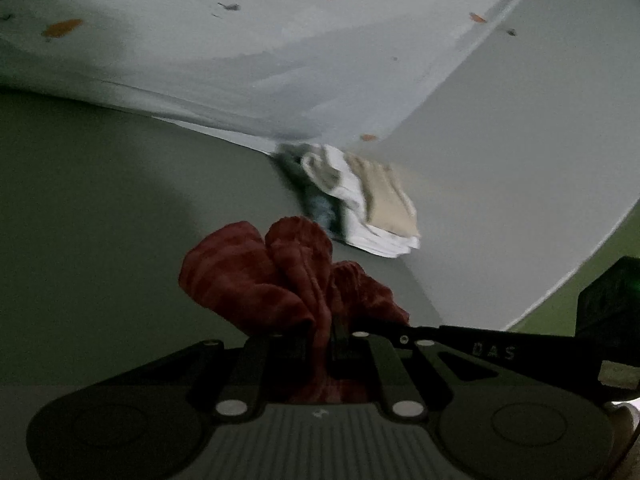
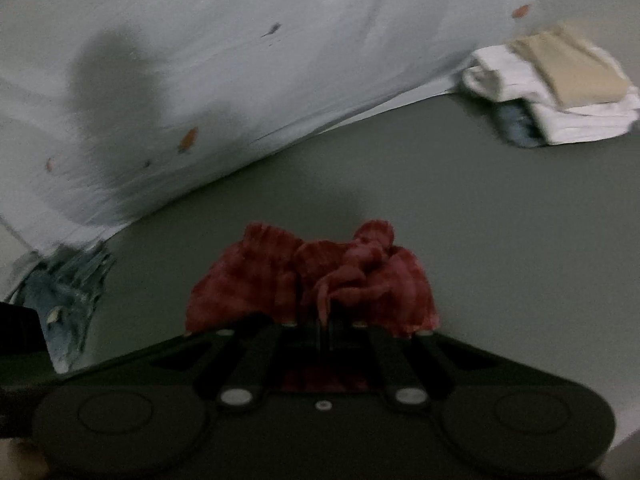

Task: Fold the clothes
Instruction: 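Grasp the folded red cloth with both tools and lift it, then place the folded red cloth on top of the white clothes stack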

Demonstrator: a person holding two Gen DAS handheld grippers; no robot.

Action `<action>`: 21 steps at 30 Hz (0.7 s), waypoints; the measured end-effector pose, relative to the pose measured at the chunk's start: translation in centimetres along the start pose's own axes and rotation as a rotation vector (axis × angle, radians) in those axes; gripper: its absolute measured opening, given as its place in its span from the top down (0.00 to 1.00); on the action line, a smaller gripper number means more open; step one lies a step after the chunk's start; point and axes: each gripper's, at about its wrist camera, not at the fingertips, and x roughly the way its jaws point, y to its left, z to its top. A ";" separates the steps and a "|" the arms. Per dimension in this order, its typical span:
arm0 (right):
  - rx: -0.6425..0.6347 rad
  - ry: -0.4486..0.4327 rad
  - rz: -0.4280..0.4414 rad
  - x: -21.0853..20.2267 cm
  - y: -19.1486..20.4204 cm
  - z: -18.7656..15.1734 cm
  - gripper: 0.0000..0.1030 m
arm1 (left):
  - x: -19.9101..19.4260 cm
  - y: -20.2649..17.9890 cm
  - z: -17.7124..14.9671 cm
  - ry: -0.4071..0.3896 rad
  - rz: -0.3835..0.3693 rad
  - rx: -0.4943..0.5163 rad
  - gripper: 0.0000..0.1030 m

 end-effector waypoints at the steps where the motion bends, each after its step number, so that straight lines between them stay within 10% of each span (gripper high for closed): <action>1: 0.013 -0.012 -0.014 -0.4 -0.7 0.3 0.96 | 0.5 -0.5 0.2 0.000 -0.015 0.003 0.90; 21: -0.093 -0.254 0.061 -3.3 -26.1 16.2 0.96 | 24.0 -19.7 3.4 -0.167 0.047 0.036 0.90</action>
